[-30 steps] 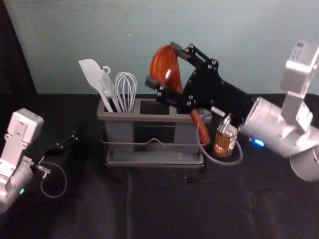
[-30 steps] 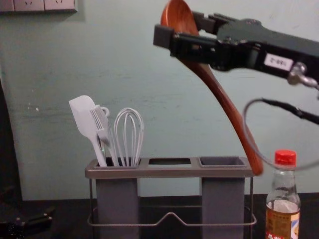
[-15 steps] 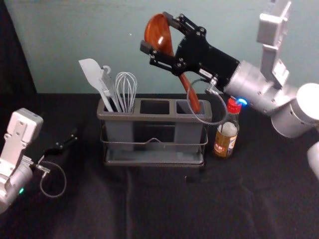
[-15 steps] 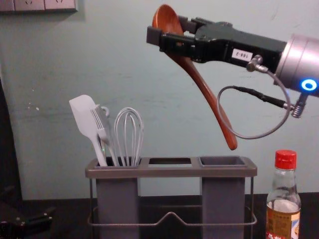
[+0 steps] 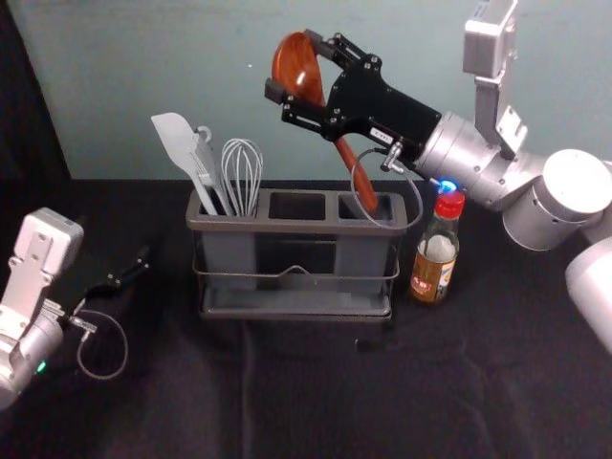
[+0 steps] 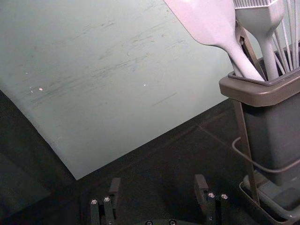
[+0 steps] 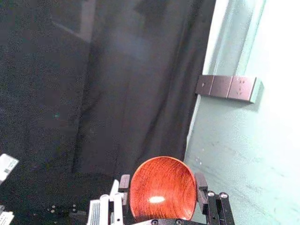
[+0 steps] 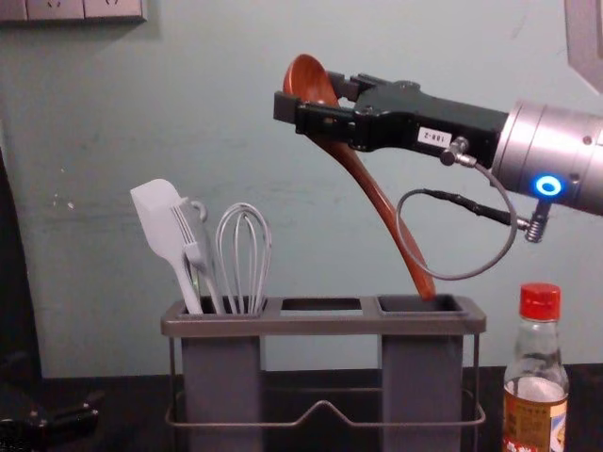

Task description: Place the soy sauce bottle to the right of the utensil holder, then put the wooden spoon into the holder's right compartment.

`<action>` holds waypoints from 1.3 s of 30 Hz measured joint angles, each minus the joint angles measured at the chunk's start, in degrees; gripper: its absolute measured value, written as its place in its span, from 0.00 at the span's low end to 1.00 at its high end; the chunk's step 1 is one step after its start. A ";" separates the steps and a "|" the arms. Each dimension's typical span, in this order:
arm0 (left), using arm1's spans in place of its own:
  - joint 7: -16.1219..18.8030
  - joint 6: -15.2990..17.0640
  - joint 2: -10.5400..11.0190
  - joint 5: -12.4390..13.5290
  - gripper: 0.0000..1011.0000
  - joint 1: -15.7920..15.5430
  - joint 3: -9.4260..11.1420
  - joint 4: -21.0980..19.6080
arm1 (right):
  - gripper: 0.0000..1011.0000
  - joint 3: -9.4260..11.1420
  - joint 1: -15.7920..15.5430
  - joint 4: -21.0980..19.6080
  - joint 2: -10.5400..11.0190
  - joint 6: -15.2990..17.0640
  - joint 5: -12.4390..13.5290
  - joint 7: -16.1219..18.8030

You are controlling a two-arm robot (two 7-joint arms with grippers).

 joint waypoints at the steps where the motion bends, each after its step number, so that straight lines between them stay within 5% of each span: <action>1: 0.00 0.00 0.00 0.00 1.00 0.00 0.00 0.00 | 0.83 -0.03 0.09 0.39 -0.09 -0.09 0.05 0.03; 19: 0.00 0.00 0.00 0.00 1.00 0.00 0.00 0.00 | 0.83 -0.55 0.12 3.59 -0.57 -0.70 0.02 0.51; 39: 0.00 0.00 0.00 0.00 1.00 0.00 0.00 0.00 | 0.83 1.60 -5.50 -7.52 6.09 3.05 0.48 -1.50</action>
